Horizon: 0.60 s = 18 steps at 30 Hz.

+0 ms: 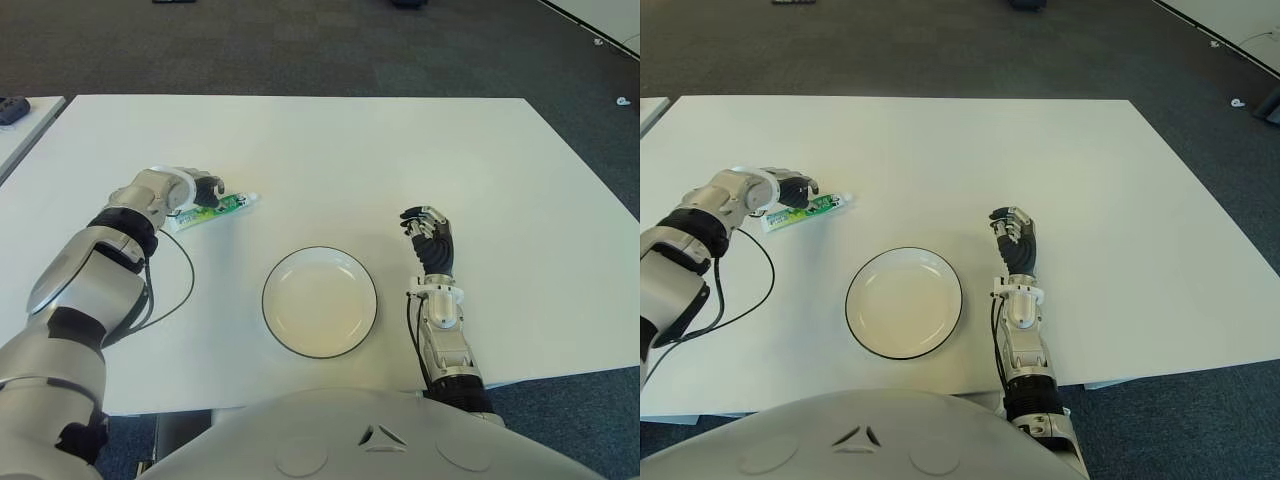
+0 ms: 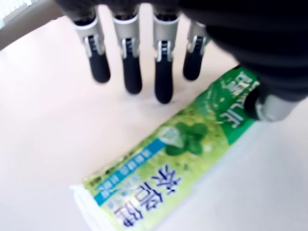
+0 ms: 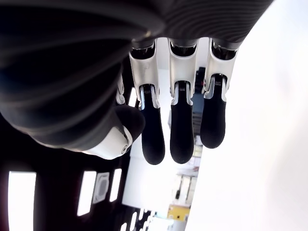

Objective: Put the toothpaste on the table into the plate.

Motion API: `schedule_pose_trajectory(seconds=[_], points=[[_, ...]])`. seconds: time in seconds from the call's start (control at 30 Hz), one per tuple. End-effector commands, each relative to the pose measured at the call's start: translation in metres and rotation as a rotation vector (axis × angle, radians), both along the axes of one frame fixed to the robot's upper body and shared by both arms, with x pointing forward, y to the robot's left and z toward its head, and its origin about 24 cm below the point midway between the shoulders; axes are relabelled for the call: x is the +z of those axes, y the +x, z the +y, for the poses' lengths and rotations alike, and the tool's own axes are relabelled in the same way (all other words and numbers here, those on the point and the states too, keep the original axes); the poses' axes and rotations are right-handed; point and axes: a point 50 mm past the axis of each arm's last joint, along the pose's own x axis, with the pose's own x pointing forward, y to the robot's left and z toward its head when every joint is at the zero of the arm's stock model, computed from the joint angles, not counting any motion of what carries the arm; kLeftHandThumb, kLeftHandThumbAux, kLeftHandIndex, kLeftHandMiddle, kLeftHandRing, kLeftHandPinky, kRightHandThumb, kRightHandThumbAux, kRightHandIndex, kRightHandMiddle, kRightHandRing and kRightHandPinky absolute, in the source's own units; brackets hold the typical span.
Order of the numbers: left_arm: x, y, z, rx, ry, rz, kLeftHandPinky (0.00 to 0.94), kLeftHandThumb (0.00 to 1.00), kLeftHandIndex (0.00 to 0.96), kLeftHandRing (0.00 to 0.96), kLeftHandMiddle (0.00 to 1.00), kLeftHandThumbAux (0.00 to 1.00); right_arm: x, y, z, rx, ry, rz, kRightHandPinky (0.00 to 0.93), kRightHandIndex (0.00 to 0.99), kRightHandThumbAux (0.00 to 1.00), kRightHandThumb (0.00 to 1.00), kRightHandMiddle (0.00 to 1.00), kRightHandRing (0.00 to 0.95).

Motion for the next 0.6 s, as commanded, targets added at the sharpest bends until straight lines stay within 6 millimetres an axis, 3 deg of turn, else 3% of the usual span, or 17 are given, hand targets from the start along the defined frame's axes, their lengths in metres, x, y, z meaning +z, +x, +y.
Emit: schedule_pose_trajectory(seconds=[0.03,0.6], points=[[-0.011,-0.005,0.004,0.025,0.062,0.051,0.006,0.355,0.002,0.002,0.002,0.293,-0.002,-0.002,0.0,0.001,0.005,0.011,0.494,0.423,0.73,0.708,0.478,0.48],[-0.022,-0.01,0.002,0.075,0.134,0.136,0.027,0.336,0.0,0.0,0.0,0.313,-0.003,-0.002,0.0,-0.007,-0.005,0.03,0.491,0.423,0.729,0.709,0.473,0.473]])
